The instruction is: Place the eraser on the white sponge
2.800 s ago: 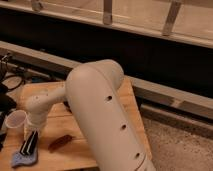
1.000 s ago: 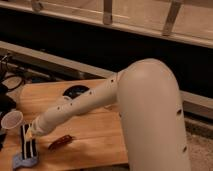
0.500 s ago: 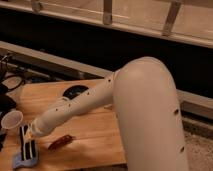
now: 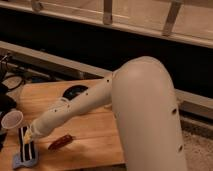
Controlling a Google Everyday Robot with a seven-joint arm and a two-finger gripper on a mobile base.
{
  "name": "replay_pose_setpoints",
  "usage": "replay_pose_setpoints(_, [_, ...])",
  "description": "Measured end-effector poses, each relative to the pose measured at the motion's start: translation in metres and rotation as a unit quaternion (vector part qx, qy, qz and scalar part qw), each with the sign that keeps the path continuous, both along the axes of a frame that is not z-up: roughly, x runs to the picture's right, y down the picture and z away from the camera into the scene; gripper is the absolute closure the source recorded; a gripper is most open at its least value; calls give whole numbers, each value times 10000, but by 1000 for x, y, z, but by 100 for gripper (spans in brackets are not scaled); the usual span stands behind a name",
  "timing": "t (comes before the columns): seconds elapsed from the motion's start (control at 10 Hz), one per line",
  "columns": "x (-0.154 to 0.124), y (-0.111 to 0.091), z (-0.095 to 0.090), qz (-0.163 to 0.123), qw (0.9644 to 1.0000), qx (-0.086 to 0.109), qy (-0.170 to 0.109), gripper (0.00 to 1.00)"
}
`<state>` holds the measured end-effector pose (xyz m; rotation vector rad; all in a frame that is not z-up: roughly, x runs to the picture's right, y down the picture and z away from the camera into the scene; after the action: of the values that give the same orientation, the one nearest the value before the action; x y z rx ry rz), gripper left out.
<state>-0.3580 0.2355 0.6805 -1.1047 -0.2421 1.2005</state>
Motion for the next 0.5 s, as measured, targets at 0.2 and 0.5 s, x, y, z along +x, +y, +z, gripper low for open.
replay_pose_setpoints(0.2, [-3, 3, -2, -34, 10000, 5, -38, 76])
replay_pose_setpoints(0.5, [-3, 4, -2, -28, 10000, -3, -52, 76])
